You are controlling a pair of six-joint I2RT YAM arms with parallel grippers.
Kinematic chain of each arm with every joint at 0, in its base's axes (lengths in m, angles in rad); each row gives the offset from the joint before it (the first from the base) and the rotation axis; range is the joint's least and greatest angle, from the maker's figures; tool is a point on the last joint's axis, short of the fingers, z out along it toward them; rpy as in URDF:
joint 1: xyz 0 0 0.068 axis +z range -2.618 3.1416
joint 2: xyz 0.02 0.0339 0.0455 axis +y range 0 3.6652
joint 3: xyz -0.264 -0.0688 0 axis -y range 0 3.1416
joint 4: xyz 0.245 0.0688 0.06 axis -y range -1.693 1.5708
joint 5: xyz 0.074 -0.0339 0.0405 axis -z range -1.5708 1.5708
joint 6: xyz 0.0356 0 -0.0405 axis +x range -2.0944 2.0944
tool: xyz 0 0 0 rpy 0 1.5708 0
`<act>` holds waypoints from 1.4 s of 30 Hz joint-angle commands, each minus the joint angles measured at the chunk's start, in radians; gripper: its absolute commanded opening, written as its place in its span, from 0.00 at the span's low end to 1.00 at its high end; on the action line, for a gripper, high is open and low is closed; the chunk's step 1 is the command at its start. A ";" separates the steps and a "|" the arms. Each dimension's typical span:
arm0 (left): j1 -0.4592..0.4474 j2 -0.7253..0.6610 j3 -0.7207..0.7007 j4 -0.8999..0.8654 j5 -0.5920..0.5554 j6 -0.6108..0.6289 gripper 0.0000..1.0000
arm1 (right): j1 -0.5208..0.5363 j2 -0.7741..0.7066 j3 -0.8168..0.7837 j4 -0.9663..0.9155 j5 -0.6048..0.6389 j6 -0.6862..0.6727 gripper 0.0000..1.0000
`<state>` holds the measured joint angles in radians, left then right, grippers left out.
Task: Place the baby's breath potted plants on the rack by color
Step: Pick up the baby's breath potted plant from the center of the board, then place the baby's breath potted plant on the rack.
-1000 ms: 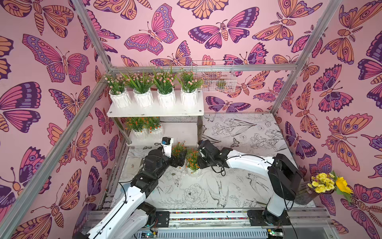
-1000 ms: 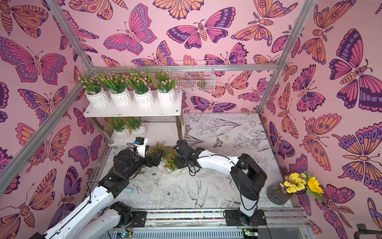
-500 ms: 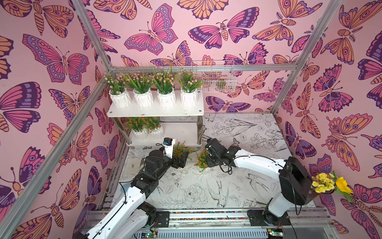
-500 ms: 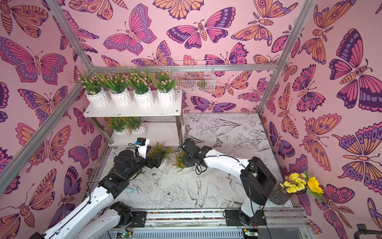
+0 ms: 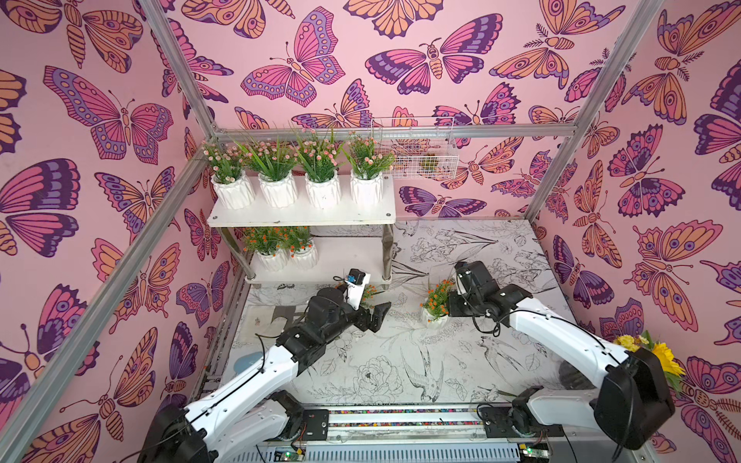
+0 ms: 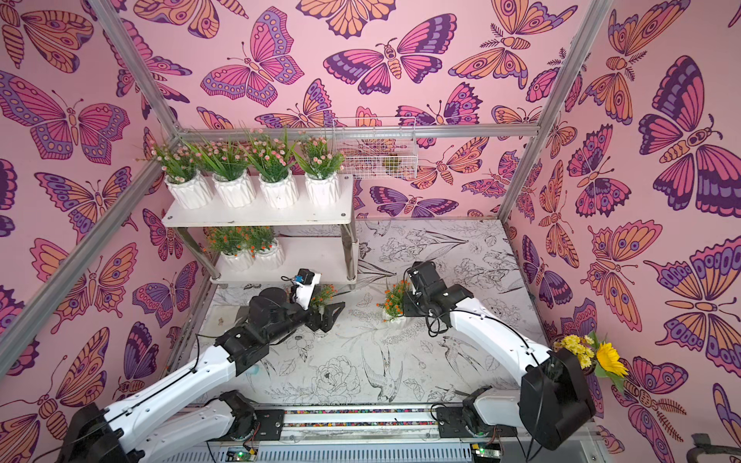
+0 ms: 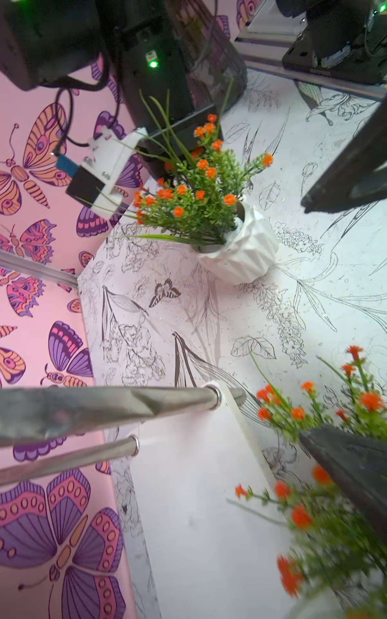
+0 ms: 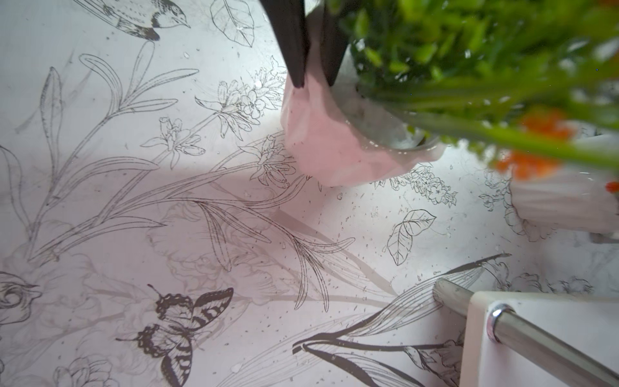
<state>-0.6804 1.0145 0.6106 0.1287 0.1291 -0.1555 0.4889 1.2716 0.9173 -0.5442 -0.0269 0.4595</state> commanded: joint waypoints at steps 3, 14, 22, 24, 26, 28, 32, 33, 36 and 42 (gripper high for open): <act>-0.101 0.119 0.056 0.121 -0.015 0.082 1.00 | -0.048 -0.063 0.046 -0.027 -0.104 -0.048 0.04; -0.223 0.403 0.125 0.334 0.030 0.149 1.00 | -0.073 -0.061 0.097 -0.063 -0.186 -0.071 0.04; -0.254 0.525 0.188 0.419 0.070 0.151 1.00 | -0.072 -0.055 0.097 -0.046 -0.224 -0.066 0.04; -0.259 0.549 0.204 0.425 0.074 0.151 1.00 | -0.073 -0.051 0.097 -0.043 -0.231 -0.064 0.04; -0.263 0.569 0.218 0.427 0.070 0.148 1.00 | -0.072 -0.053 0.095 -0.039 -0.235 -0.063 0.04; -0.265 0.586 0.228 0.430 0.066 0.147 1.00 | -0.073 -0.055 0.093 -0.034 -0.239 -0.061 0.04; -0.268 0.616 0.245 0.432 0.063 0.145 1.00 | -0.072 -0.055 0.093 -0.030 -0.245 -0.060 0.04; -0.267 0.622 0.248 0.432 0.063 0.145 1.00 | -0.072 -0.056 0.093 -0.031 -0.245 -0.061 0.04; -0.268 0.640 0.260 0.431 0.066 0.144 1.00 | -0.073 -0.058 0.092 -0.029 -0.246 -0.061 0.04; -0.270 0.668 0.280 0.430 0.064 0.142 1.00 | -0.073 -0.060 0.087 -0.023 -0.257 -0.061 0.04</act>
<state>-0.9432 1.6592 0.8711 0.5476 0.1841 -0.0181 0.4210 1.2255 0.9661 -0.6250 -0.2398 0.3950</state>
